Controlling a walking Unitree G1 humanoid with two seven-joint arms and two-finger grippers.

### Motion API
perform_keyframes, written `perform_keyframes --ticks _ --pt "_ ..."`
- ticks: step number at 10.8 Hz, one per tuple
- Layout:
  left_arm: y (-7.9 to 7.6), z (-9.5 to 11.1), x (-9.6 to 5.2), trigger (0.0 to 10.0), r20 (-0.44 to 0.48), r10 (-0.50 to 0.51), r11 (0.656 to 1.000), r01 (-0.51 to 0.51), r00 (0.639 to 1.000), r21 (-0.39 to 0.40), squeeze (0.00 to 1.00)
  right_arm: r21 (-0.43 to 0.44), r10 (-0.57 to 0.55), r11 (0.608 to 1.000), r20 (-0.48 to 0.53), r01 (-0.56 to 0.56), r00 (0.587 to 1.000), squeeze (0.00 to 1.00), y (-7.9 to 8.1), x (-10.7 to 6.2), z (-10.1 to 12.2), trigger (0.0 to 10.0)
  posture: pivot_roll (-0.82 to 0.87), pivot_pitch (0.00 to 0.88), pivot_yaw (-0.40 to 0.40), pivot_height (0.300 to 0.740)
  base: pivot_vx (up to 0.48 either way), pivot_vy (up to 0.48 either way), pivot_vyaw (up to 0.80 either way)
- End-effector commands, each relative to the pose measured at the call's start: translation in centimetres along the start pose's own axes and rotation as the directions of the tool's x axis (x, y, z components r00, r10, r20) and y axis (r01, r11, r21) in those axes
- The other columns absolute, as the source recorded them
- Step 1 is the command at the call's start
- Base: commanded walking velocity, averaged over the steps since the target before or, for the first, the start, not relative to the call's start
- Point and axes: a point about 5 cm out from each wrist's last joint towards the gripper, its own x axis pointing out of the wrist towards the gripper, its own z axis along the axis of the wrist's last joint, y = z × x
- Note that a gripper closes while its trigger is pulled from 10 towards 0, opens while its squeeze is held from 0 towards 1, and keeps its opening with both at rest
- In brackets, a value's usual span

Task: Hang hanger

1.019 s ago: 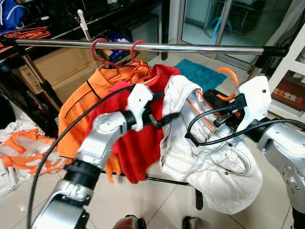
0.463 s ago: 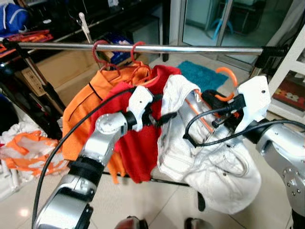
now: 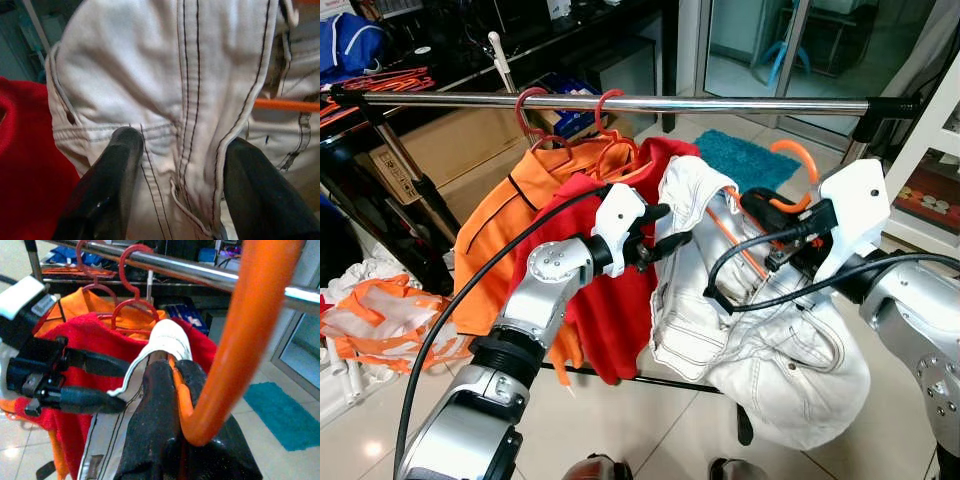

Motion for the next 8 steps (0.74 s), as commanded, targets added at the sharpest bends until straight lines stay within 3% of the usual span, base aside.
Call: perform_keyframes --ticks 1,6,8 --pt "0.4 0.3 -0.5 0.0 0.017 0.006 1.0 -0.007 1.0 0.012 0.0 -0.023 0.049 0.999 0.048 -0.048 0.998 0.0 0.7 -0.1 1.0 0.0 -0.11 0.032 0.119 0.74 0.0 0.0 0.0" --pt "1.3 -0.6 -4.7 0.0 -0.026 0.095 0.995 -0.095 0.995 -0.008 0.0 0.006 0.162 0.987 0.099 -0.164 0.982 0.0 1.2 1.3 0.6 0.0 -0.06 0.037 0.071 0.74 0.0 0.0 0.0" --pt "0.8 -0.5 -6.7 0.0 -0.031 0.15 0.989 -0.151 0.988 -0.013 0.0 0.036 0.263 0.962 0.137 -0.27 0.955 0.0 2.6 2.6 -0.4 0.0 -0.04 0.047 0.055 0.74 0.0 0.0 0.0"
